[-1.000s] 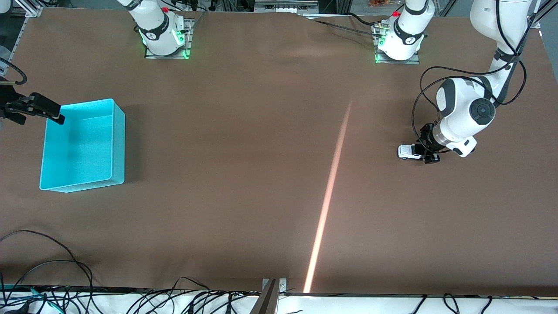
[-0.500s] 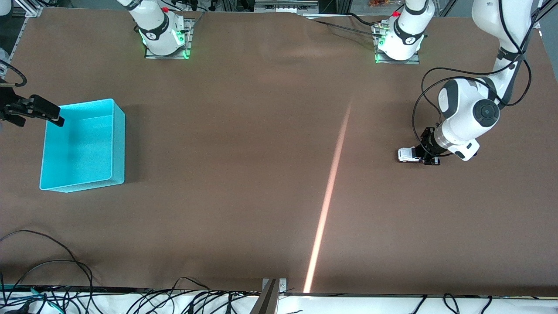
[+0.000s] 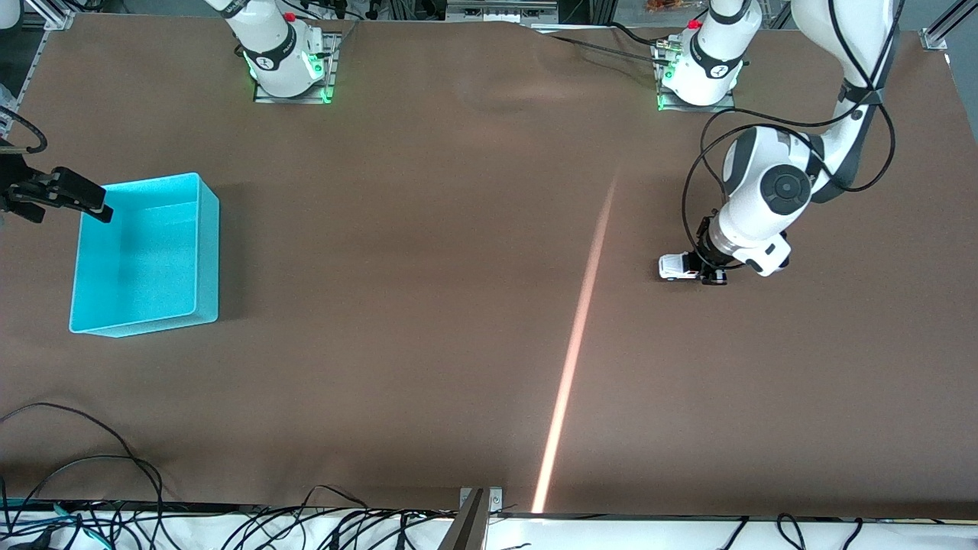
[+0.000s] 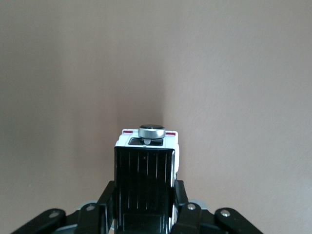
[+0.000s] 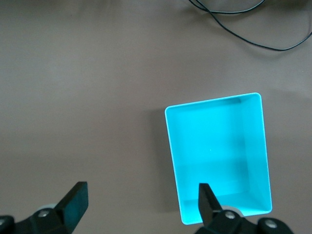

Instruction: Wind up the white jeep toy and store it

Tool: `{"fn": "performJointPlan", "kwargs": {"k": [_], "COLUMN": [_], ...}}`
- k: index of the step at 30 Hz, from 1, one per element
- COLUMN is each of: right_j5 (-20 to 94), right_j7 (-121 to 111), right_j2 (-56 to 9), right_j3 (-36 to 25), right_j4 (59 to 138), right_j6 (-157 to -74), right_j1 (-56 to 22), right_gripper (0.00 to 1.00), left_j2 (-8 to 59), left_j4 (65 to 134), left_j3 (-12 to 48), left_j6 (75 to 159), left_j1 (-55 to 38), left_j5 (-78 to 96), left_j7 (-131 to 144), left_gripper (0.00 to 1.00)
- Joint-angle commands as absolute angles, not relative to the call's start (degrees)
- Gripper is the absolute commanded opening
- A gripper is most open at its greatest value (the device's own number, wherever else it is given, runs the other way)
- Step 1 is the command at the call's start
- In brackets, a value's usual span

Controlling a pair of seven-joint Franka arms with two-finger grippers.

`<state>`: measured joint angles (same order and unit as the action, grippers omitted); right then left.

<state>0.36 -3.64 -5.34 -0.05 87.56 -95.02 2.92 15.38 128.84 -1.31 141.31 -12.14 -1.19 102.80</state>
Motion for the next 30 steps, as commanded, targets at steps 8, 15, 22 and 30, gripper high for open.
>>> {"fn": "performJointPlan", "kwargs": {"k": [8, 15, 22, 30], "right_j5": [1.05, 1.23, 1.23, 1.14], "right_j7": [-4.48, -4.31, -4.39, -4.39], "right_j2": [-5.98, -5.89, -5.98, -5.98], "right_j3": [-0.09, -0.09, -0.09, -0.09], "right_j4": [86.04, 85.96, 85.96, 85.96], "right_j6": [-94.57, -94.39, -94.48, -94.57], "right_j1": [3.16, 3.08, 3.08, 3.08], "right_gripper": [1.00, 1.00, 1.00, 1.00], "left_j2": [17.84, 20.39, 21.09, 21.36], "left_j4": [128.76, 128.94, 129.02, 129.20], "left_j3": [2.11, 3.08, 2.99, 2.90], "left_j6": [142.65, 145.28, 145.81, 145.90], "left_j1": [-12.30, -12.48, -12.04, -9.59], "left_j5": [0.88, 0.79, 0.62, -0.09], "left_j7": [105.38, 106.26, 106.26, 105.38], "left_gripper": [0.01, 0.01, 0.01, 0.01]}}
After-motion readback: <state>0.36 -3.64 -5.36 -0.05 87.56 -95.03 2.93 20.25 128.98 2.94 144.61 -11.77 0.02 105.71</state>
